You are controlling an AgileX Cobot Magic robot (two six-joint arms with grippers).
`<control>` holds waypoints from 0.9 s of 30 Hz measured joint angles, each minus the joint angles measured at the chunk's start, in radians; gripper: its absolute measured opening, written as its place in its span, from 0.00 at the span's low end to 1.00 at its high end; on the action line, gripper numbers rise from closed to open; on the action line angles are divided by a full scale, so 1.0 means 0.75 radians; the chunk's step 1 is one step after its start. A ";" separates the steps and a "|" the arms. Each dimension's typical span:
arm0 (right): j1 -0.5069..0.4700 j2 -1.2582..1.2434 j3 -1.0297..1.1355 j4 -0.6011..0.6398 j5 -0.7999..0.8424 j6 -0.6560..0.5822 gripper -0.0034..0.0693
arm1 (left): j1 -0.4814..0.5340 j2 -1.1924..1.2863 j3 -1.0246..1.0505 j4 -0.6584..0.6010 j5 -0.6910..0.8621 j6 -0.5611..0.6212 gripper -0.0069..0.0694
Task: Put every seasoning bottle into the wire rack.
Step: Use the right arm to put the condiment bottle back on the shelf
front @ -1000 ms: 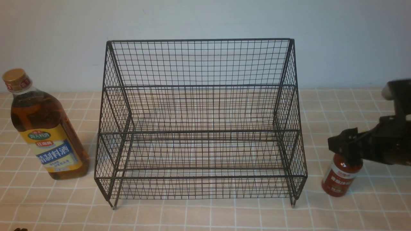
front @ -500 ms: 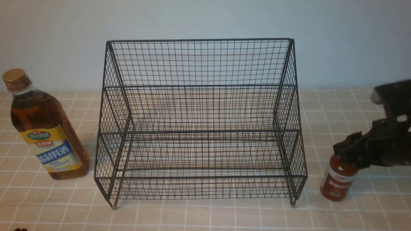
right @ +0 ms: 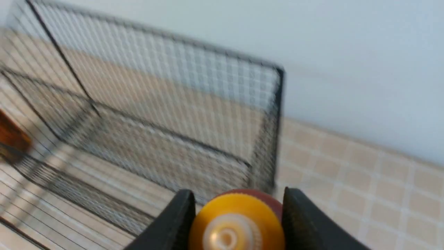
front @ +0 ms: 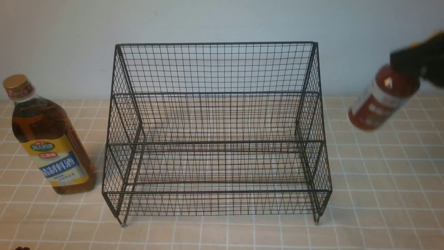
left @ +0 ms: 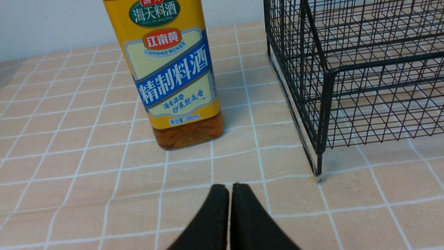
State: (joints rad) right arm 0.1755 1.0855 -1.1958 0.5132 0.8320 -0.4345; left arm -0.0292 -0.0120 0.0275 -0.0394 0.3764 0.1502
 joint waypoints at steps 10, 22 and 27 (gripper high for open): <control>0.282 0.164 -0.008 0.081 -0.151 -0.027 0.46 | 0.000 0.000 0.000 0.000 0.000 0.000 0.08; 0.299 0.322 -0.005 -0.012 -0.018 -0.027 0.46 | 0.000 0.000 0.000 0.000 0.000 0.000 0.08; 0.299 0.403 -0.005 -0.012 0.007 -0.027 0.46 | 0.000 0.000 0.000 0.000 0.000 0.000 0.08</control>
State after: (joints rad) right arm 0.3996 1.3877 -1.1998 0.5043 0.8370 -0.4545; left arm -0.0292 -0.0120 0.0275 -0.0394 0.3764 0.1502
